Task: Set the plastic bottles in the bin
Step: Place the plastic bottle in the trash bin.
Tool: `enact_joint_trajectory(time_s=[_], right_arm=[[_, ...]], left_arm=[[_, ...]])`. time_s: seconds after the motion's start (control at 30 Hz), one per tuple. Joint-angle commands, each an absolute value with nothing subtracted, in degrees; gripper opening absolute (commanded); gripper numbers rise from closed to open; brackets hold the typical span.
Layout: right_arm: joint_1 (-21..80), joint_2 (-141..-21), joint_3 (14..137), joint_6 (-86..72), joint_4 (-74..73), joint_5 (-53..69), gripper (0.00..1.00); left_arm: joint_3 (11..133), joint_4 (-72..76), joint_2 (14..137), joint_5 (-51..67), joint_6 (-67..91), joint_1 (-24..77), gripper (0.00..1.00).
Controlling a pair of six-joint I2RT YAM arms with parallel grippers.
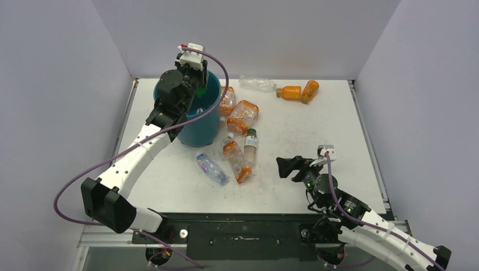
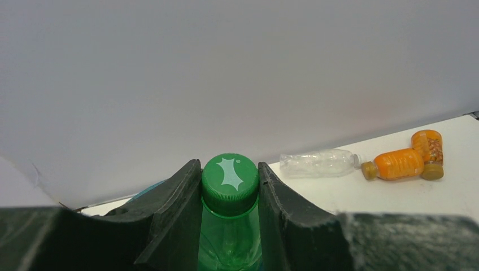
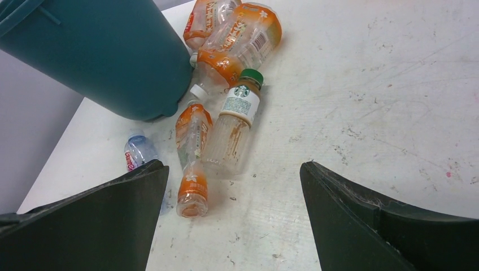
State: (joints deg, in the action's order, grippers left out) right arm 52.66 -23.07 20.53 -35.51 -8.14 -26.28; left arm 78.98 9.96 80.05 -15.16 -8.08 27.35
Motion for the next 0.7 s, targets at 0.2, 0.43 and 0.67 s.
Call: enact_joint_trajectory(time_s=[0.2, 0.43, 0.67], right_arm=[[53.1, -23.1, 19.7, -36.2, -6.8, -28.6, 0.90], [53.1, -22.7, 20.0, -36.2, -7.2, -27.9, 0.90], [53.1, -22.7, 21.1, -36.1, -8.5, -26.9, 0.90]], left_arm=[[77.7, 13.9, 85.7, -8.5, -2.2, 26.9, 0.00], [73.7, 14.6, 85.3, -7.3, 3.3, 26.3, 0.05], [72.2, 15.6, 79.3, -10.2, 4.3, 25.9, 0.82]])
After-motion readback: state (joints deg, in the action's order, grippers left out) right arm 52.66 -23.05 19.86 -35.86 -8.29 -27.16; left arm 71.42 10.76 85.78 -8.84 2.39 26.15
